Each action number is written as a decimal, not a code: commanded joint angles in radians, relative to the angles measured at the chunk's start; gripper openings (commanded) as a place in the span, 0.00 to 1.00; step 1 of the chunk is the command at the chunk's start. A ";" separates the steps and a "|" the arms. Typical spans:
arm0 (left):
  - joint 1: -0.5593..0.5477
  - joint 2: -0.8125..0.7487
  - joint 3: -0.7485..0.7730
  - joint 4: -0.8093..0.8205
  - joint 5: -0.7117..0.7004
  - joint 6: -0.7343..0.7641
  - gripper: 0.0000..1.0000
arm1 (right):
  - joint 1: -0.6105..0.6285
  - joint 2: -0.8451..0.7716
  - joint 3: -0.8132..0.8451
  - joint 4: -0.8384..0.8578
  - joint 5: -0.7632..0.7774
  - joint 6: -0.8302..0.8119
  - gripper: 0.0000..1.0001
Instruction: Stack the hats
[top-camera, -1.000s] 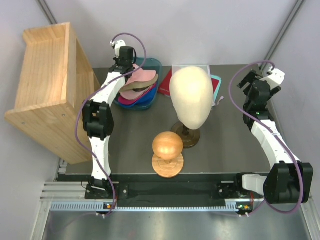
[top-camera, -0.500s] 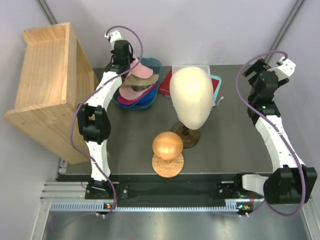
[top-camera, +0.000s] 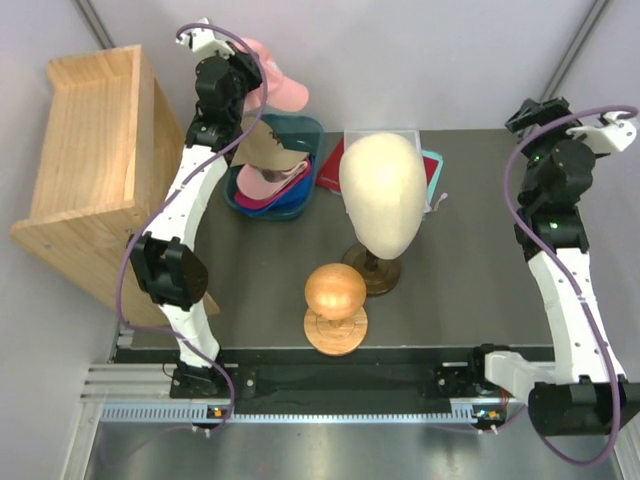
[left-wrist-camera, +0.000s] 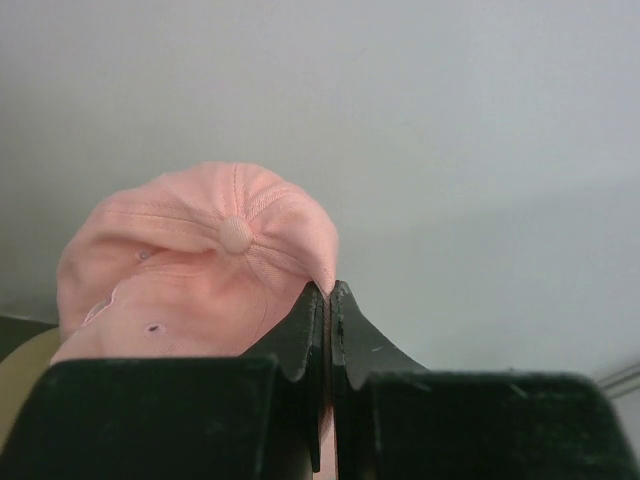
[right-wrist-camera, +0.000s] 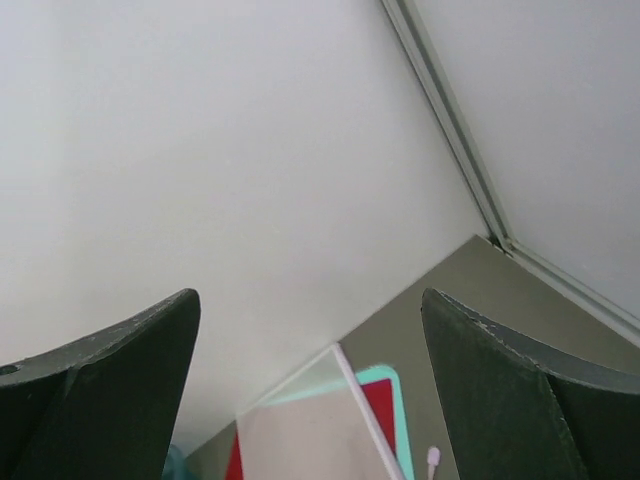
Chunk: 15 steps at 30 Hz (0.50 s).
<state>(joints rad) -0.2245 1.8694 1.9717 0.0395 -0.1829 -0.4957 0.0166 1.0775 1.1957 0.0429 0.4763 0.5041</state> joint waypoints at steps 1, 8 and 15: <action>-0.039 -0.079 -0.002 0.108 0.056 0.014 0.00 | -0.009 -0.051 0.077 0.014 -0.099 0.028 0.91; -0.084 -0.191 -0.023 0.117 0.053 0.060 0.00 | -0.006 -0.039 0.160 0.035 -0.326 0.105 0.90; -0.088 -0.302 -0.042 0.134 0.148 0.069 0.00 | 0.071 0.007 0.312 0.054 -0.504 0.183 0.89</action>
<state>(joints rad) -0.3161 1.6867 1.9209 0.0547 -0.0971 -0.4408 0.0414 1.0718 1.3911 0.0441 0.1101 0.6258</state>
